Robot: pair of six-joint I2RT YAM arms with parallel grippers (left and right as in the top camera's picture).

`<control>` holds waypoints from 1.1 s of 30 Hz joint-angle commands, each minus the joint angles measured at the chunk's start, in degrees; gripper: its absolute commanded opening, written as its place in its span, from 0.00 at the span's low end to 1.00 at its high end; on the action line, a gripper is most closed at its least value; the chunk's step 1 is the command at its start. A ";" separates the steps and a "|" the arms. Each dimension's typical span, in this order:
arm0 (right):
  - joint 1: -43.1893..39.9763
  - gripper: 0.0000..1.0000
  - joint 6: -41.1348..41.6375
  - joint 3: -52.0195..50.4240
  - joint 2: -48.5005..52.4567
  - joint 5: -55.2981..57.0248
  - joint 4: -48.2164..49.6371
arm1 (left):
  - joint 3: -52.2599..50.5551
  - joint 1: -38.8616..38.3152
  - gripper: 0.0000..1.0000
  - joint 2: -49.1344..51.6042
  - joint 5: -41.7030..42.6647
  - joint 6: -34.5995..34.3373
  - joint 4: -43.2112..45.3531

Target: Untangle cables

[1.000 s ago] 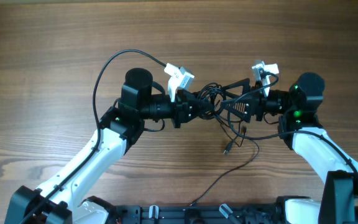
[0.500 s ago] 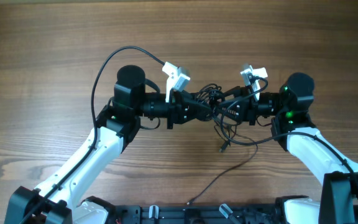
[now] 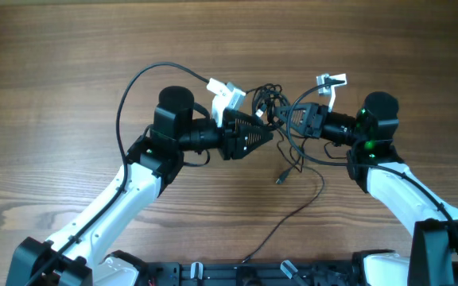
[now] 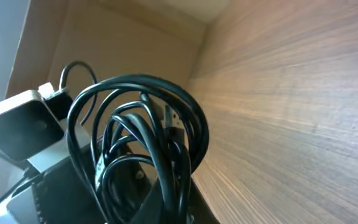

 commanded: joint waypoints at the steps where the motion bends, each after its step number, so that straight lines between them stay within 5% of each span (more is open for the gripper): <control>1: 0.09 0.04 -0.70 0.39 -0.15 1.81 -0.15 | 0.07 -2.21 0.47 0.04 -14.36 -5.95 0.76; 5: 0.13 0.04 -1.64 0.39 -0.15 1.53 -0.46 | 0.07 -8.76 0.50 0.04 -33.03 -7.93 0.74; 9: 0.20 0.04 -2.19 0.39 -0.15 -0.11 -0.48 | 0.07 -13.57 0.25 0.07 -51.98 -12.61 -0.98; 24: 0.20 0.04 -2.14 0.39 -0.15 -2.71 -0.48 | 0.07 -14.10 0.31 3.78 -51.04 -12.66 -3.17; 26: 0.20 0.04 -2.14 0.39 -0.15 -3.65 -0.46 | 0.07 -14.08 0.38 6.21 -51.04 -12.98 -2.64; 33: 0.17 0.04 -2.10 0.39 -0.15 -9.42 -0.33 | 0.07 -13.84 0.06 9.22 -57.31 -14.12 0.22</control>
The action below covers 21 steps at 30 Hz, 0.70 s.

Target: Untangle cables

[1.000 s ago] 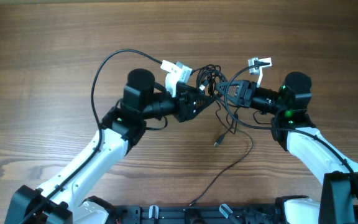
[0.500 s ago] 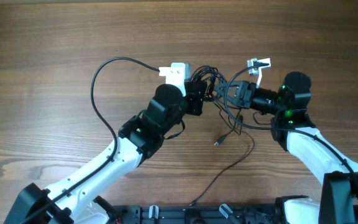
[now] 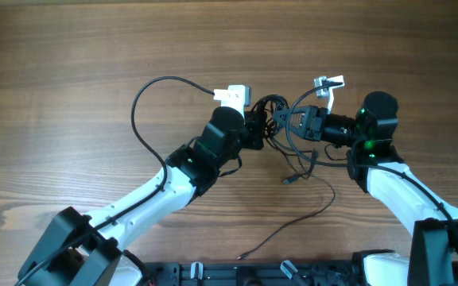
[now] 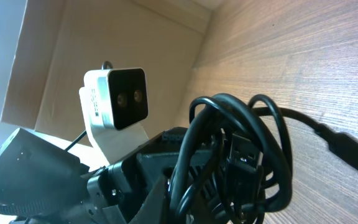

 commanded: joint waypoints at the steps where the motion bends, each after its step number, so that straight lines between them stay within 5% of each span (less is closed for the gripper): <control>1: 0.11 0.04 -0.74 0.39 -0.22 -6.78 1.01 | 0.07 0.70 0.04 1.36 -7.80 -0.09 -1.86; 5: -3.85 0.04 -0.76 0.39 -0.22 -17.68 5.46 | 0.07 10.05 0.04 1.36 -10.34 -0.11 -6.16; 14: -24.57 0.04 -3.80 0.39 -0.22 -15.30 6.34 | 0.07 29.68 0.04 0.59 9.29 0.33 -9.31; 19: -22.01 0.50 -8.87 0.07 -0.20 -12.20 2.91 | 0.07 28.59 0.04 0.57 29.46 8.04 -6.93; 21: -16.55 0.51 -10.78 0.07 -0.20 -10.67 -0.37 | 0.09 27.06 0.04 0.57 29.94 8.37 -6.23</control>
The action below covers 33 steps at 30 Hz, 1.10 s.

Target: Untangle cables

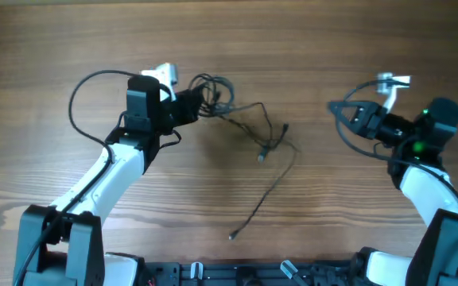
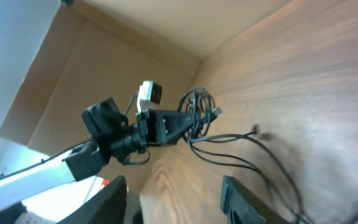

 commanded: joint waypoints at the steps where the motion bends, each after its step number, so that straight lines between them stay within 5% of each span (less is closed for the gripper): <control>1: 8.07 0.50 -5.44 0.13 -0.72 2.71 -1.81 | -0.11 -2.69 0.04 -0.42 6.05 5.46 2.71; 9: 28.50 0.58 -10.25 0.13 -0.74 27.98 -2.14 | -0.11 -12.28 0.04 -12.00 -20.63 19.78 0.17; 17: 31.85 0.49 -4.09 0.13 -0.74 40.33 -3.54 | -0.13 -17.00 0.18 -13.05 -21.81 19.76 -3.30; 19: 33.97 0.49 -3.82 0.13 -0.74 41.55 -3.61 | -0.13 -18.25 0.04 -13.03 -21.84 19.76 -3.56; 22: 34.82 0.49 -4.33 0.13 -0.74 45.68 -11.08 | -0.13 -17.90 0.04 -13.03 -25.14 19.76 -6.60; 24: 34.82 0.50 -4.42 0.13 -0.74 48.00 -17.97 | -0.13 -17.29 0.38 -12.98 -31.36 18.18 -10.56; 26: 34.82 0.53 -4.44 0.13 -0.74 48.17 -22.36 | -0.13 -15.76 0.56 -12.57 -38.34 7.13 -16.72; 27: 34.82 0.53 -4.42 0.13 -0.72 48.17 -23.54 | -0.13 -14.69 0.83 -12.02 -38.45 3.02 -18.21; 28: 34.82 0.54 -4.42 0.13 -0.72 48.17 -24.13 | -0.13 -13.64 0.91 -11.10 -36.76 0.55 -18.82; 29: 34.82 0.54 -4.42 0.13 -0.74 48.17 -24.13 | -0.13 -13.09 0.88 -10.19 -34.14 0.57 -18.69; 31: 34.82 0.54 -4.39 0.13 -0.74 48.15 -24.15 | -0.13 -12.68 0.47 -7.85 -29.62 0.55 -18.47; 33: 34.82 0.54 -4.42 0.13 -0.74 48.15 -24.83 | -0.13 -12.48 0.45 -4.87 -27.56 -0.55 -16.83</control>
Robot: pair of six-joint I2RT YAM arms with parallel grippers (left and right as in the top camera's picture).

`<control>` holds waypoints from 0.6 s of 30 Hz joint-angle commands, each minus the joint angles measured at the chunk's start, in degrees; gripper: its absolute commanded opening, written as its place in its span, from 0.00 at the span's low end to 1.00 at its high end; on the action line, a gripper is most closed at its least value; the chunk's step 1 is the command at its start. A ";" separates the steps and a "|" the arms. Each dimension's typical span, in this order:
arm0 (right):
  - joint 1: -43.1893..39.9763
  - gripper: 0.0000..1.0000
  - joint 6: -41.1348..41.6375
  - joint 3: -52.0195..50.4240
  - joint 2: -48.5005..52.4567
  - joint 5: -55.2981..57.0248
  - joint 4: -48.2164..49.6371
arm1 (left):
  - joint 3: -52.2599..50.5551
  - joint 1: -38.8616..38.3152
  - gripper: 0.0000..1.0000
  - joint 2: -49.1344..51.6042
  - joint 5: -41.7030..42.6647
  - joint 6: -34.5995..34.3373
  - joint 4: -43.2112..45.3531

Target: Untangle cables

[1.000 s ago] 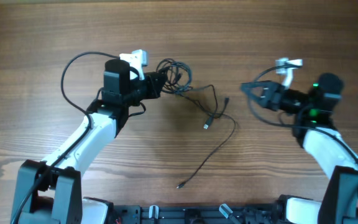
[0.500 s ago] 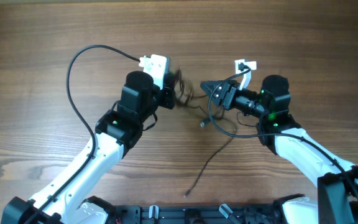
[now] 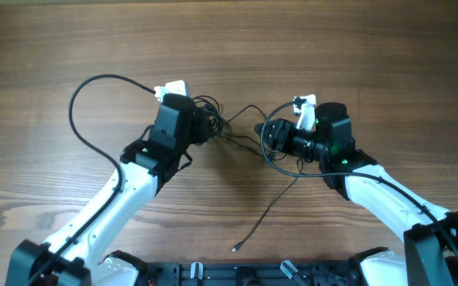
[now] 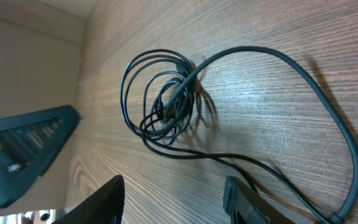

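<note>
A coil of thin black cable lies on the wooden table, and in the right wrist view the coil casts a shadow on the wood. A strand leaves it, passes the right gripper and trails to a plug end near the front. My left gripper is at the coil's left edge. In the right wrist view the left gripper shows as one dark wedge just short of the coil, its jaws unclear. My right gripper faces the coil from the right. The right gripper is open with nothing in it.
A thicker black cable arcs past the right gripper. The left arm's own cable forms a wide loop to the left. Bare wooden table lies all round, and the arm bases sit at the front edge.
Both grippers have come back toward the middle. The left one had the coil raised at the far left; now the coil lies on the table. The right gripper is still open, now close to the coil.
First both grippers met at one tangled bundle in the middle, cables packed against the right gripper. Then the left arm had swung round onto the bundle. Then the arms stood far apart, the coil with the left and a strand stretched out. Now both are near the coil.
</note>
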 commanded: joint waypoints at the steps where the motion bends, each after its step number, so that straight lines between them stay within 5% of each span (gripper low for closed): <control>1: 0.09 0.54 -0.17 -0.15 -0.52 1.09 -0.98 | -0.28 0.98 0.45 5.22 4.50 -3.58 2.91; 5: 0.09 0.54 -0.20 -0.15 -0.52 0.63 -2.32 | -0.28 9.68 0.45 6.38 6.64 -12.04 4.61; 8: 0.09 0.54 -0.20 -0.15 -0.52 0.70 -2.82 | -0.28 17.05 0.42 6.62 21.59 -12.44 4.68; 16: 0.09 0.54 -0.17 -0.15 -0.52 0.63 -2.86 | -0.28 17.25 0.42 15.34 24.85 -12.41 4.76; 18: 0.09 0.54 -0.15 -0.15 -0.52 0.63 -2.86 | -0.28 16.74 0.36 15.78 24.83 -12.37 4.79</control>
